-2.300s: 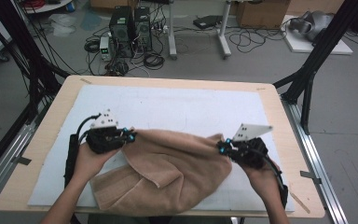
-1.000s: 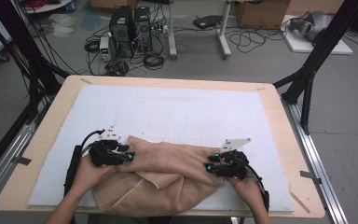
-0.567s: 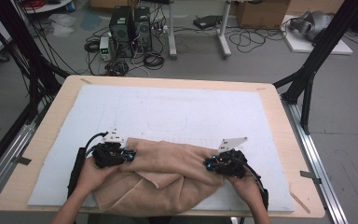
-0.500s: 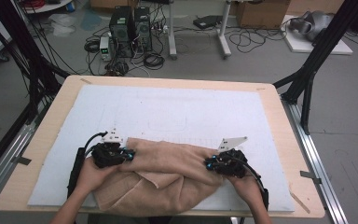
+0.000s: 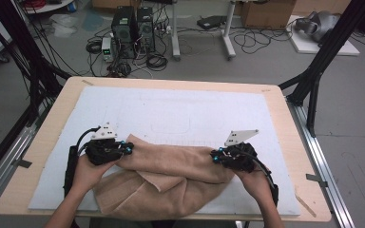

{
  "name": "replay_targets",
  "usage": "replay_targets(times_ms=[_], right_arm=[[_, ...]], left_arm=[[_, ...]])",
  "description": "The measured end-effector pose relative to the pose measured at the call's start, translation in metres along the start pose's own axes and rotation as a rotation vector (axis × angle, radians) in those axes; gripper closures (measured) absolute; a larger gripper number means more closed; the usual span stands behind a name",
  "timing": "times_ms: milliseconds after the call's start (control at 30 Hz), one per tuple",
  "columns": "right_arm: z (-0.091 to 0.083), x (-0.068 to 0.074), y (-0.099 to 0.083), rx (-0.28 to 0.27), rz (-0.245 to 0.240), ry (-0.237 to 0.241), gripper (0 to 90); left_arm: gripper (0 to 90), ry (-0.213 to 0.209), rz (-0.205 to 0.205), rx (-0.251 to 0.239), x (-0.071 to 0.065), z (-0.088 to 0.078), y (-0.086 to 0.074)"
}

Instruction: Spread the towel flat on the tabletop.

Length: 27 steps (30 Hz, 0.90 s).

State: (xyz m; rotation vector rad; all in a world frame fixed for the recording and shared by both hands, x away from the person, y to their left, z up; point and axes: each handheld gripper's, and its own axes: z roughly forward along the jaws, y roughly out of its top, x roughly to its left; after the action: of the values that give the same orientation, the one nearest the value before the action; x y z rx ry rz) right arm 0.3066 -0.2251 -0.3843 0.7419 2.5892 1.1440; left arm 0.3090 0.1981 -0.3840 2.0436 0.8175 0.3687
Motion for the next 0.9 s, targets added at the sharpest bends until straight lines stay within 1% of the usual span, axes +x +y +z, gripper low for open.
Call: replay_targets(times_ms=[33, 167, 233, 333, 433, 500, 567, 600, 733, 767, 833, 867, 900], right_arm=[[-0.003, -0.001, 0.005, -0.005, -0.008, -0.007, 83.5], [-0.009, -0.004, 0.011, -0.023, -0.018, -0.019, 83.5], [-0.013, -0.005, 0.015, -0.033, -0.023, -0.027, 83.6], [-0.018, -0.008, 0.021, -0.051, -0.025, -0.025, 83.6], [-0.022, -0.009, 0.027, -0.061, -0.038, -0.024, 83.5], [-0.024, -0.008, 0.028, -0.07, -0.035, -0.014, 83.6], [-0.026, -0.007, 0.026, -0.078, -0.03, 0.003, 83.6], [-0.026, -0.006, 0.024, -0.082, -0.035, 0.014, 83.6], [-0.025, 0.001, 0.017, -0.078, -0.026, 0.049, 83.6], [-0.024, 0.002, 0.016, -0.071, -0.029, 0.056, 83.6], [-0.02, 0.002, 0.013, -0.055, -0.027, 0.067, 83.6], [-0.016, 0.0, 0.014, -0.044, -0.023, 0.068, 83.6], [-0.013, -0.004, 0.015, -0.037, -0.026, 0.065, 83.8]], left_arm=[[85.9, -0.001, -0.003, -0.007, 0.001, -0.003, 0.002], [86.0, 0.017, -0.005, -0.034, 0.004, -0.011, 0.007], [86.0, 0.019, -0.006, -0.045, 0.005, -0.014, 0.009], [86.0, 0.02, -0.008, -0.059, 0.006, -0.018, 0.013], [86.1, 0.023, 0.007, -0.068, 0.004, -0.023, 0.017], [86.1, 0.023, 0.016, -0.068, 0.002, -0.027, 0.017], [86.1, 0.019, 0.034, -0.058, -0.002, -0.03, 0.015], [86.1, 0.016, 0.039, -0.055, -0.003, -0.031, 0.014], [86.0, 0.002, 0.047, -0.043, -0.008, -0.034, 0.006], [86.0, -0.012, 0.04, -0.038, -0.007, -0.034, 0.005], [86.1, -0.05, -0.003, -0.03, 0.001, -0.03, 0.004], [86.1, -0.055, -0.015, -0.022, 0.007, -0.027, 0.006], [86.1, -0.051, -0.035, -0.026, 0.014, -0.024, 0.01]])
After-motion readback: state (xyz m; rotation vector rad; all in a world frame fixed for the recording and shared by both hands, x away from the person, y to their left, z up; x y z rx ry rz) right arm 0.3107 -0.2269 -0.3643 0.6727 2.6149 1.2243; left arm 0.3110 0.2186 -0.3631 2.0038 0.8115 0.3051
